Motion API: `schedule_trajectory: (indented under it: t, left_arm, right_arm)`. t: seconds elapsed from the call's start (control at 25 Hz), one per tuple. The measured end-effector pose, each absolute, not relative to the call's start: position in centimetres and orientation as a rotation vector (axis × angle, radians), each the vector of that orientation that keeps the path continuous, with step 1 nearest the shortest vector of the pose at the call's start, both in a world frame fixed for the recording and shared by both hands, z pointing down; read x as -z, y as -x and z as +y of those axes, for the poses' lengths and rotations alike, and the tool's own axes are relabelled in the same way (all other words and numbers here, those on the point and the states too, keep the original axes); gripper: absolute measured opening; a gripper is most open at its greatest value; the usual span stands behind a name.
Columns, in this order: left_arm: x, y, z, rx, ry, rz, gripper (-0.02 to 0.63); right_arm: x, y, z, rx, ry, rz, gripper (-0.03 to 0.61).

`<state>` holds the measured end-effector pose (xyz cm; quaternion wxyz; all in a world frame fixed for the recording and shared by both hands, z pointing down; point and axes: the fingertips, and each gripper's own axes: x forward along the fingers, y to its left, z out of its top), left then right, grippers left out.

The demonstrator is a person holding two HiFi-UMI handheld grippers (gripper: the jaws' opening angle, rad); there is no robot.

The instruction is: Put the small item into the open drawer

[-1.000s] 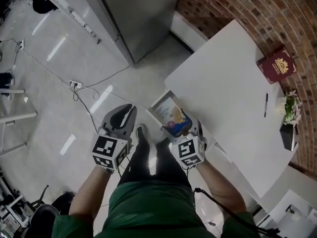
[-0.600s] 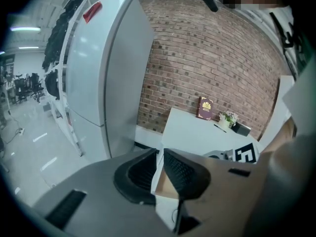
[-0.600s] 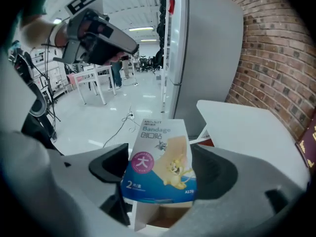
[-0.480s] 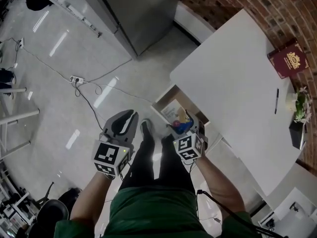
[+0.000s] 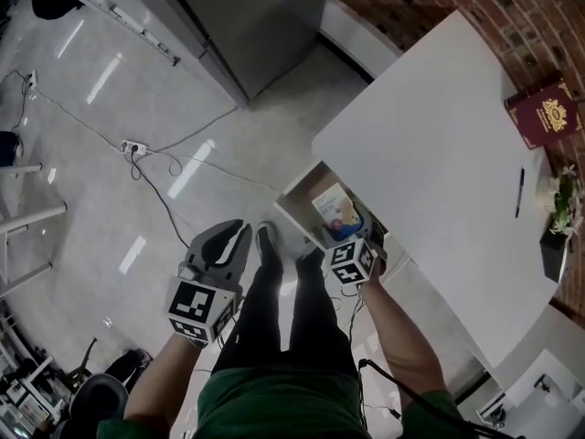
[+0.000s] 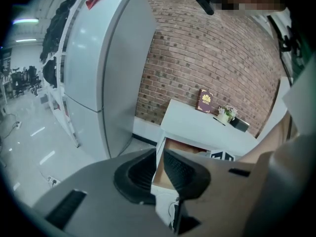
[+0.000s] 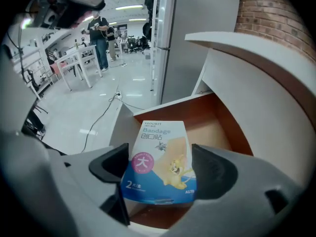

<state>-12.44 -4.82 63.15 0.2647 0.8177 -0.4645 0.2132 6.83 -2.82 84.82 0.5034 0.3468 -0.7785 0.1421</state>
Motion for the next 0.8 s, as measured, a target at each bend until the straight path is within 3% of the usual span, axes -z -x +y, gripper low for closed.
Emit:
schedule_trajectory:
  t: [0.8]
  left_arm:
    - [-67.6,12.5,-3.7,-0.56,-2.14,-1.21,0.038]
  right_arm:
    - [-93.8,-7.0,-5.7,-0.161,-0.705,-1.774,0.403]
